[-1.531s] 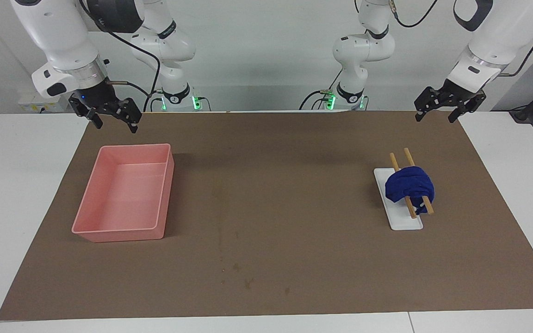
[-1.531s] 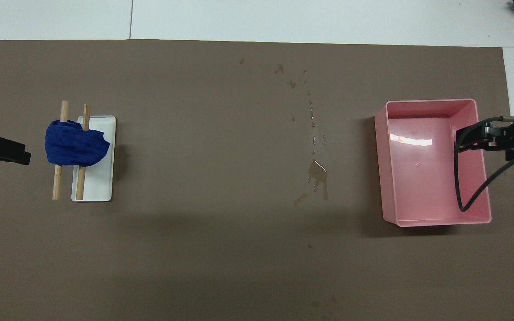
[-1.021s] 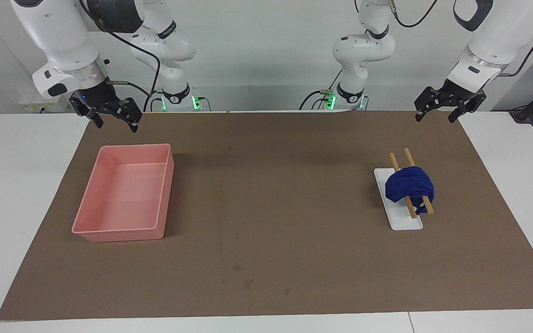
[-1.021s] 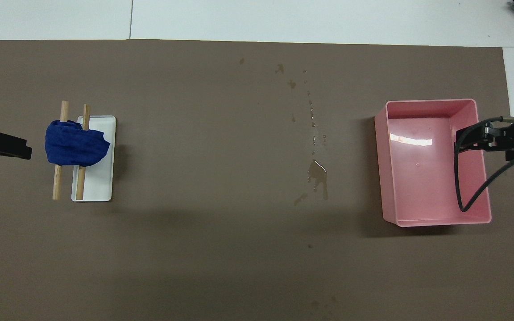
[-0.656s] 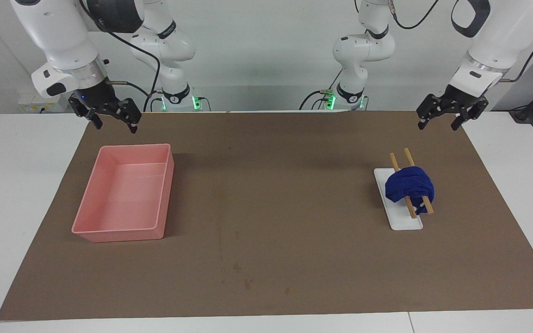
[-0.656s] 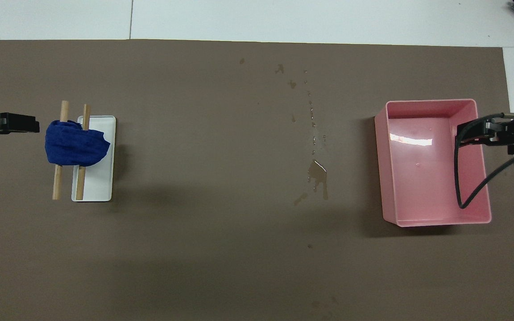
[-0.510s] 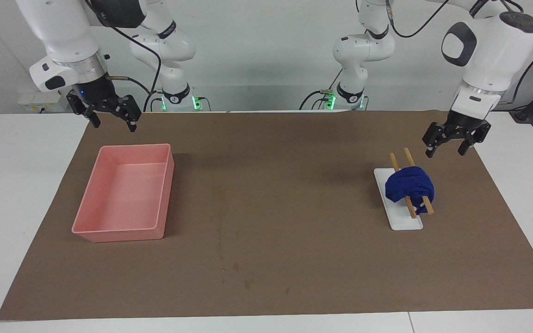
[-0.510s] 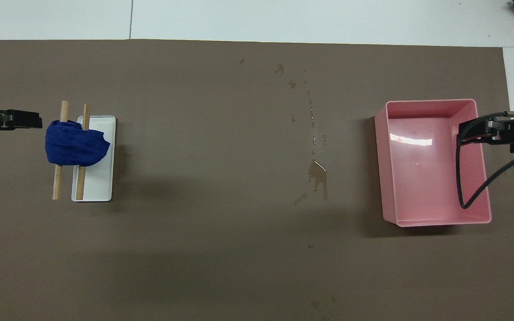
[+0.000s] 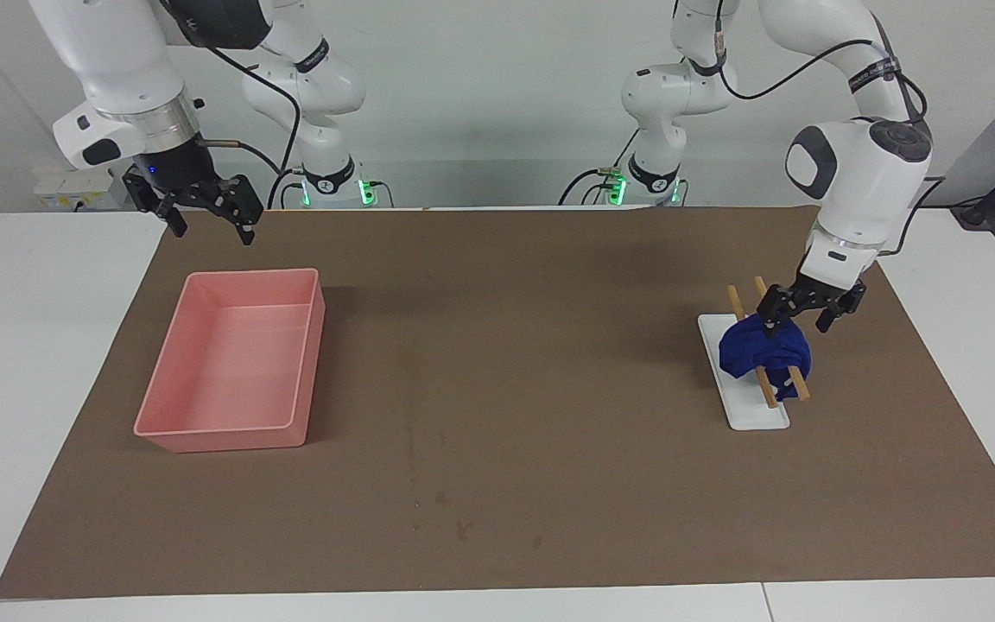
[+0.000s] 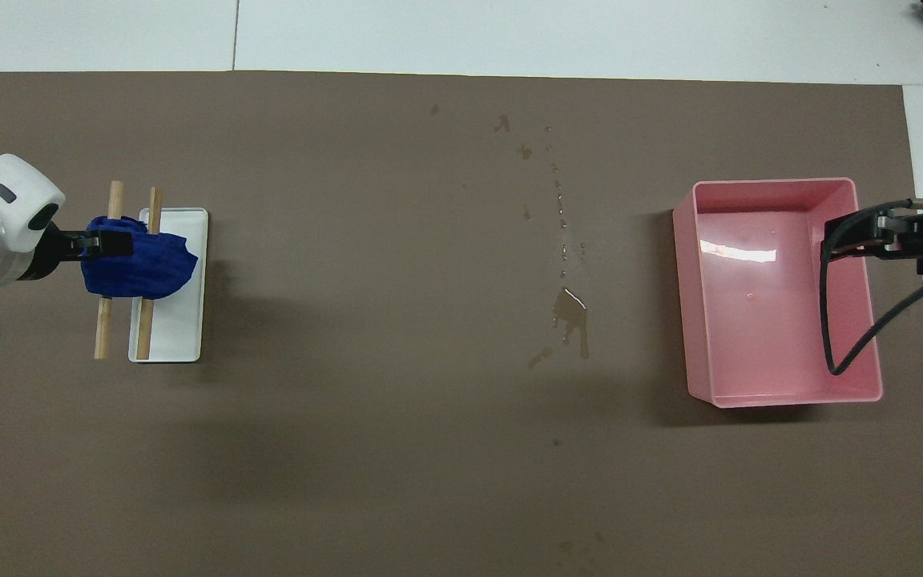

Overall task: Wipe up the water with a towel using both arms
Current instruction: 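Close the left gripper on the blue cloth, then lift the cloth with the left gripper while the right gripper approaches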

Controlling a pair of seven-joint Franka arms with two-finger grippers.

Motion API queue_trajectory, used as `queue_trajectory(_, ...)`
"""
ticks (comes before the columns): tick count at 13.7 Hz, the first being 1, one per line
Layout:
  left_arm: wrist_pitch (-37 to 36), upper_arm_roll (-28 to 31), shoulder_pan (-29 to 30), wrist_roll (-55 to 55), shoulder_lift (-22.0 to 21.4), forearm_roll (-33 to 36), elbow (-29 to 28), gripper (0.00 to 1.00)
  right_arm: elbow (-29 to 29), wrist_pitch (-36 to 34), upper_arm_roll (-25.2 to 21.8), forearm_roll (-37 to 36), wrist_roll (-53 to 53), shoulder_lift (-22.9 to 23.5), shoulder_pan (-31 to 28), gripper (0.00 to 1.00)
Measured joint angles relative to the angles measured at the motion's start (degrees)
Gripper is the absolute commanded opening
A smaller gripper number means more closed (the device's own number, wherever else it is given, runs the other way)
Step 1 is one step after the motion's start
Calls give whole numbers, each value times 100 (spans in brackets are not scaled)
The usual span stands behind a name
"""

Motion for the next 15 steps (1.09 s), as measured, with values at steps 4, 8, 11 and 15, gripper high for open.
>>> queue_trajectory(4,318,-16,0,-4,0,0,-204,56,-1,-1,0,0,0,14,0,100)
queue_trajectory(8,363,-20,2,-5,-1,4,-219,8,-1,-1,0,0,0,26,0,100)
queue_trajectory(11,391,-10,14,-5,-40,17,-188,0,-1,-1,0,0,0,26,0,100)
queue_trajectory(15,118,-2,15,-17,-24,17,20,0,-1,-1,-2,0,0,26,0,100)
